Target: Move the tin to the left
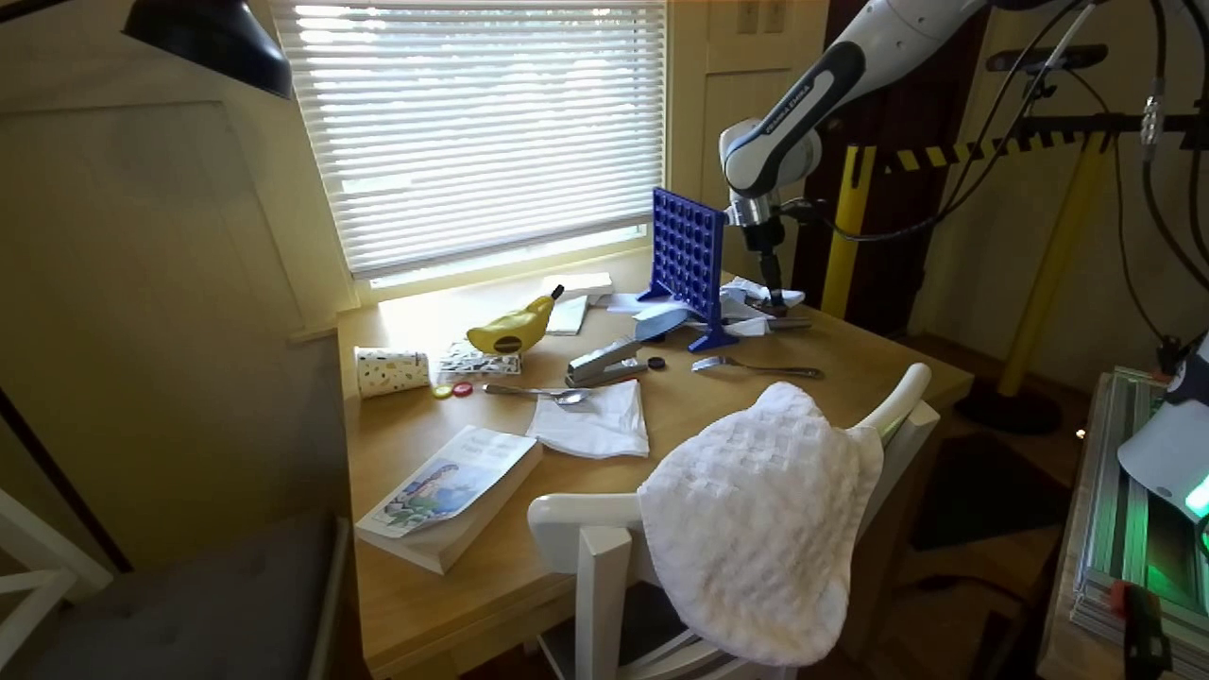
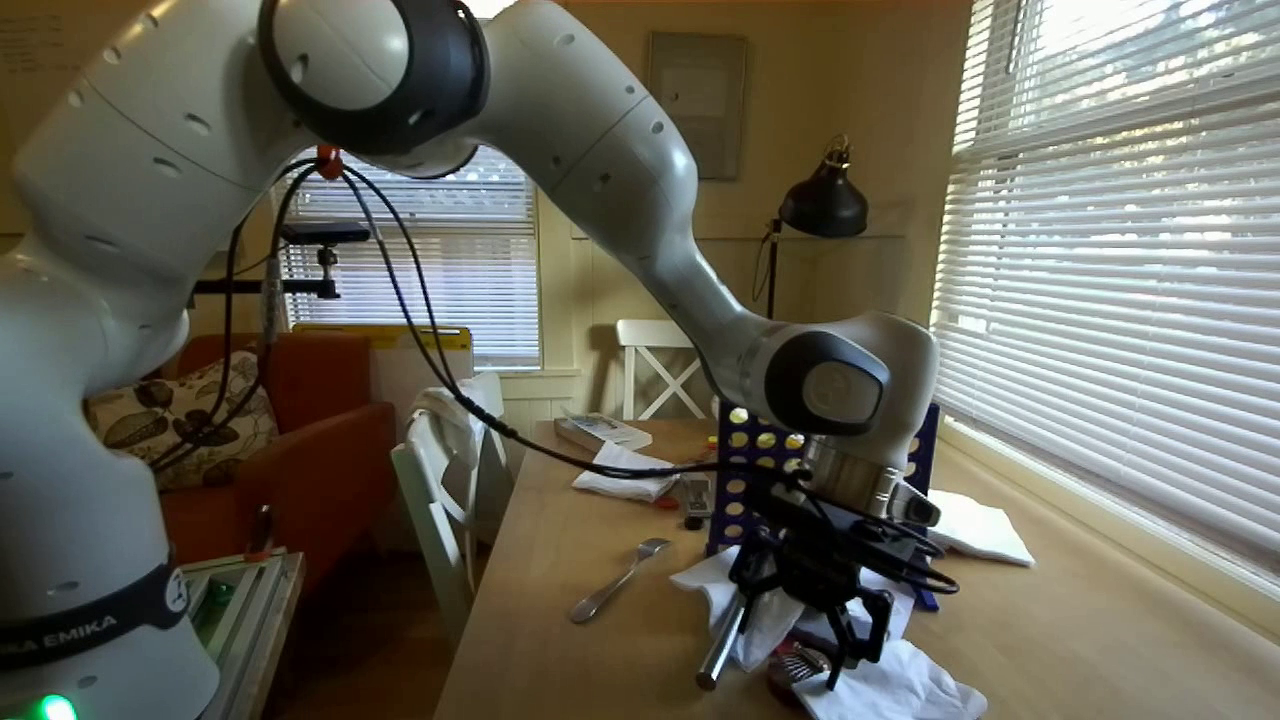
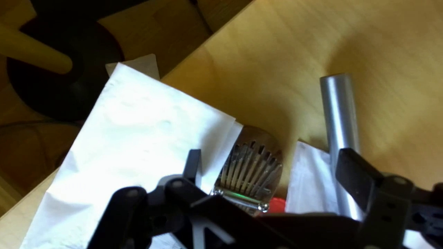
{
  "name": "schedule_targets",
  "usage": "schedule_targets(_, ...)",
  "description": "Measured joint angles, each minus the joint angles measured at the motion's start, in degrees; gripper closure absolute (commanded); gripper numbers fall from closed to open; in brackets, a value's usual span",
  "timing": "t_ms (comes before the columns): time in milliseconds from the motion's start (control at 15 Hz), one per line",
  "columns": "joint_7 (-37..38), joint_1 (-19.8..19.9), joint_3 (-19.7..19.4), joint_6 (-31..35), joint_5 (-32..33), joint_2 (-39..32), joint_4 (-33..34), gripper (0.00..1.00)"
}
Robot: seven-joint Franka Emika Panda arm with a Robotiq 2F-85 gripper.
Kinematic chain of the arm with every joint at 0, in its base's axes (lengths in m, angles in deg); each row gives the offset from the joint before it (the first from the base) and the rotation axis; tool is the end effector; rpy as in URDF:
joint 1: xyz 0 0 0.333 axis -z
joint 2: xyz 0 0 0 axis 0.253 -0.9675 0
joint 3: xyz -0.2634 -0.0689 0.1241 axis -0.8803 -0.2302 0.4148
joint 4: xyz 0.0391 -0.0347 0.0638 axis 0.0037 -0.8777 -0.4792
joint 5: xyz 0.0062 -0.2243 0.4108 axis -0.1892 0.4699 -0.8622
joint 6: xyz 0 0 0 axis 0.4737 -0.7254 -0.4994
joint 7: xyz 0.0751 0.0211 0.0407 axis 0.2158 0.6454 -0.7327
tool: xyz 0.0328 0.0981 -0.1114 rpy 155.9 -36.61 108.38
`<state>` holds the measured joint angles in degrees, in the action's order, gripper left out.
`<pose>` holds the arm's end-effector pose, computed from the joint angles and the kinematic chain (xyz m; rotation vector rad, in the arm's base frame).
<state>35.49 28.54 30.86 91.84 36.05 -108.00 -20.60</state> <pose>0.6576 -0.1862 0.0552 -2.9574 -0.8030 0.4946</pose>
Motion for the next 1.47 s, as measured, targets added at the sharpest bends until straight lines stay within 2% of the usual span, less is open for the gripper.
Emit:
schedule_targets(467,-1.3,0.5,0.2,-0.4,-0.3,-2.6,1.5,0.00)
schedule_targets(867,-2.3,0.5,0.0,-3.4,-0.2,-5.5,5.4,0.00)
schedule_targets(1467,-1.9,0.7,-1.1,-3.9,-0.2,-5.9,7.1,0.00)
